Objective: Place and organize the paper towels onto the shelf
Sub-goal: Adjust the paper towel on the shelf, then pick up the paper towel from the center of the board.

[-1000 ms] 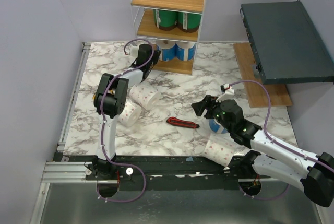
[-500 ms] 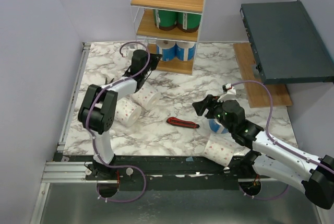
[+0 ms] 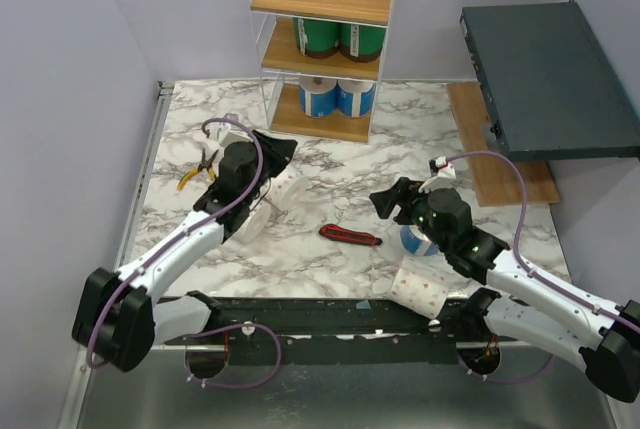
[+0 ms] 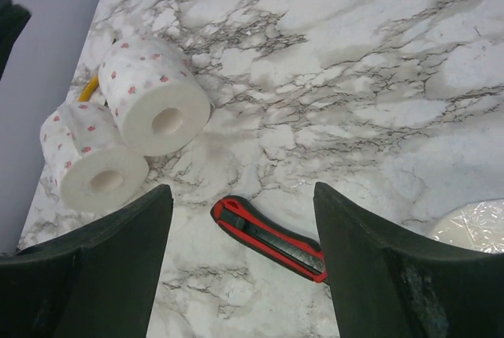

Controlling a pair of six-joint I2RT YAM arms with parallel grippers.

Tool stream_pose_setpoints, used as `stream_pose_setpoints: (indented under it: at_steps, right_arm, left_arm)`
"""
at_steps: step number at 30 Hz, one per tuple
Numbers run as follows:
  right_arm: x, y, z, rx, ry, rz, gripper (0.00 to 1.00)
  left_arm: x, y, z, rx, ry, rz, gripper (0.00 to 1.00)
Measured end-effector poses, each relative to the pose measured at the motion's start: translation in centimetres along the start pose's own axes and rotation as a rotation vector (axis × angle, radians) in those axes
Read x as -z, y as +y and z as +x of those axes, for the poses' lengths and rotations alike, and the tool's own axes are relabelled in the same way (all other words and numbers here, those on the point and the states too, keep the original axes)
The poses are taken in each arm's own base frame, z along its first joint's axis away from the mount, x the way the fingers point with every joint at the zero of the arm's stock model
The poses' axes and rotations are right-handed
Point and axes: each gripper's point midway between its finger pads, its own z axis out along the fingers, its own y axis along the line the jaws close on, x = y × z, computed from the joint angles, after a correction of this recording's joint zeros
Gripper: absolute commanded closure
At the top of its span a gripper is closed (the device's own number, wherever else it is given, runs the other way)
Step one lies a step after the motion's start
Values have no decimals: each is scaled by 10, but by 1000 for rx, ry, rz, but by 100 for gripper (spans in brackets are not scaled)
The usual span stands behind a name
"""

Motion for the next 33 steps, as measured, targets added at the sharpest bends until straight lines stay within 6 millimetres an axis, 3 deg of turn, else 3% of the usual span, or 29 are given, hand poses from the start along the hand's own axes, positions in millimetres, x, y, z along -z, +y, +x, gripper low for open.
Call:
stream_pose_setpoints:
  at_steps: [5, 10, 13, 16, 19, 24, 29, 33]
  right_arm:
    - [3, -14, -4, -13, -1, 96, 22]
    - [11, -20, -29, -6, -27, 211, 22]
    - [20, -19, -51, 6, -49, 266, 21]
    - [27, -16, -72, 22, -56, 322, 21]
    - [32, -19, -80, 44, -39, 387, 21]
    - [38, -46, -52, 72, 57, 499, 22]
    - [41, -71, -15, 92, 179, 594, 26]
    - [42, -76, -1, 93, 226, 612, 28]
  left_arm:
    - [43, 9, -7, -128, -41, -9, 59]
    - [77, 38, 5, -223, -17, -30, 48]
    - [88, 50, 11, -252, -2, -38, 43]
    - [94, 58, 12, -269, -4, -36, 21]
    - [101, 69, 12, -247, -23, -51, 13]
    - [114, 91, 11, -126, -81, -74, 1]
    - [121, 113, 21, -26, -96, -55, 1]
    - [120, 110, 22, 2, -97, -36, 2]
